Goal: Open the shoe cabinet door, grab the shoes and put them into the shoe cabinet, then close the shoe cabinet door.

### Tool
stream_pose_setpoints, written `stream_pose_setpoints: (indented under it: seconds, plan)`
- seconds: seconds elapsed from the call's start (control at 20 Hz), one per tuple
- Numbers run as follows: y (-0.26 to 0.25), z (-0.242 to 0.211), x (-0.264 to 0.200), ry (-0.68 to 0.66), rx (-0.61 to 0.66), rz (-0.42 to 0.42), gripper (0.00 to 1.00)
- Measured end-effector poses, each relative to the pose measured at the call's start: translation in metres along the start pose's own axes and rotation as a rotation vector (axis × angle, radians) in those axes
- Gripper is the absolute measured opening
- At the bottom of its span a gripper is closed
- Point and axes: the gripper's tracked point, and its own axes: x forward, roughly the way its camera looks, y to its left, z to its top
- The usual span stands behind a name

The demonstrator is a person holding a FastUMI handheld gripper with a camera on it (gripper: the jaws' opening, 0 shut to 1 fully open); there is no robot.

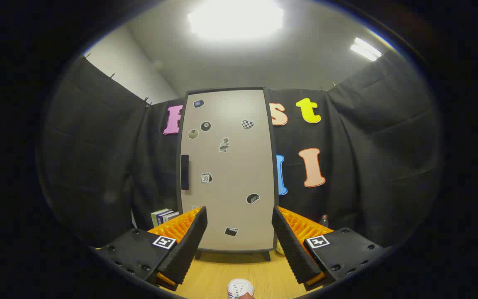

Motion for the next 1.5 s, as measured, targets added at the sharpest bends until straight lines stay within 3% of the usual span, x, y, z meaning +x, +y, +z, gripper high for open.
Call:
stream_pose_setpoints:
  seconds: [0.8, 1.15, 1.5]
  plan:
    - [0.015, 0.007, 0.014, 0.006, 0.005, 0.022, 0.98]
    - [0.053, 0.027, 0.081, 0.032, 0.072, 0.083, 0.98]
    - [0.098, 0.032, 0.154, 0.048, 0.025, 0.130, 0.98]
